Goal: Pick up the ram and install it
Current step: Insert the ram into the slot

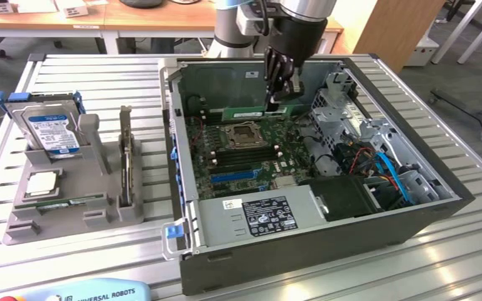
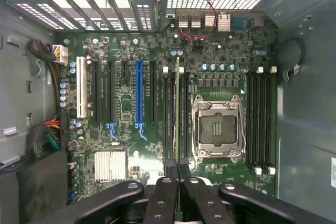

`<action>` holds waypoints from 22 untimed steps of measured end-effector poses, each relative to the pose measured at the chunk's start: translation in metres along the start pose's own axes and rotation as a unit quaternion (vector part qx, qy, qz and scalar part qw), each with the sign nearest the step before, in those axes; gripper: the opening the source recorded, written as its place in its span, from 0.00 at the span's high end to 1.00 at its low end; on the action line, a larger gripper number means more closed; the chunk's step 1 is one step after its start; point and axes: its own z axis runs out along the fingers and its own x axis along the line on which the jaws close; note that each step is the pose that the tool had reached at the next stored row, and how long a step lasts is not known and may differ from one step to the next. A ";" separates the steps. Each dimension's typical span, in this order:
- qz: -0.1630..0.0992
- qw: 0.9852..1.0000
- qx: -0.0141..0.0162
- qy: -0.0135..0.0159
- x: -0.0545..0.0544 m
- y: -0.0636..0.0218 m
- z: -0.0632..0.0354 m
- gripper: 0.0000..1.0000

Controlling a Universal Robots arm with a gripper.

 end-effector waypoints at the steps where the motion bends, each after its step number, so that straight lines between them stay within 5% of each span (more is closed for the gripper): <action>1: 0.000 1.000 0.000 0.000 0.000 0.0000 0.0011 0.89; 22: 0.000 1.000 0.000 -0.002 0.000 -0.0008 0.0211 0.89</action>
